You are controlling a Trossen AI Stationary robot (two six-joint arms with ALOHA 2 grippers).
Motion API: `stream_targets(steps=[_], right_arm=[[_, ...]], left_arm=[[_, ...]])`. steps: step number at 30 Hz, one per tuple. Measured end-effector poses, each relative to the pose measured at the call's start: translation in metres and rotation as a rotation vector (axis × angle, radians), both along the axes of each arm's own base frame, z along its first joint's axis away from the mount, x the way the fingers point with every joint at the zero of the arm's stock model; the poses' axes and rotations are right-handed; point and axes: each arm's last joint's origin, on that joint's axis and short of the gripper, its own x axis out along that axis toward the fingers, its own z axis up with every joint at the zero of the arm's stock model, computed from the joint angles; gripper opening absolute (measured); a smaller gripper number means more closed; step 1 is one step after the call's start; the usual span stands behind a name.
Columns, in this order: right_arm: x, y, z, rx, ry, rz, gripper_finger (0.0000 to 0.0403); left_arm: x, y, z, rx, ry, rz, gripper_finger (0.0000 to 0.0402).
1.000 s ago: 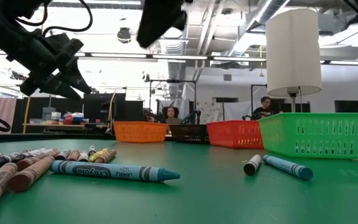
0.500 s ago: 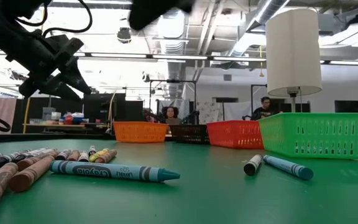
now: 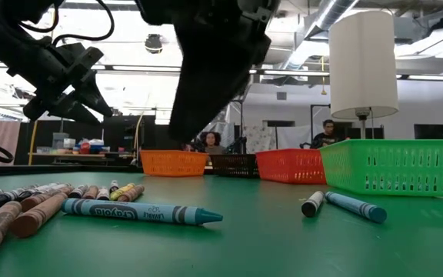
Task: Sort crayons
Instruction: Put the light blue crayon into the green bin
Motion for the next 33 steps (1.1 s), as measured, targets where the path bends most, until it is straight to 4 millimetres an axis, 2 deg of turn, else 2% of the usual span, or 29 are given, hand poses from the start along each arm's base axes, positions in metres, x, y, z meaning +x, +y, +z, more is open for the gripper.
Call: stream_targets(steps=[5,10,14,21,26,33], right_arm=[[0.000,0.001,-0.014,0.083,0.000,0.018,0.0094],[0.002,0.007,-0.014,0.104,-0.052,0.036,0.0132],[0.002,0.014,-0.012,0.104,-0.086,0.071,0.0147],[0.009,0.022,-0.039,0.170,-0.053,0.115,0.0141],[0.012,0.015,-0.038,0.209,-0.029,0.102,0.0126],[0.009,0.014,-0.040,0.208,0.005,0.105,0.0121]], left_arm=[[0.000,0.000,0.000,-0.005,-0.004,0.003,0.0180],[0.000,0.000,0.000,-0.005,-0.004,0.004,0.0180],[0.000,0.000,0.000,-0.006,-0.006,0.005,0.0180],[0.000,0.000,0.000,-0.025,-0.019,0.014,0.0180],[0.000,-0.001,-0.001,-0.050,-0.016,-0.014,0.0180],[0.000,-0.001,-0.001,-0.052,-0.014,-0.017,0.0180]])
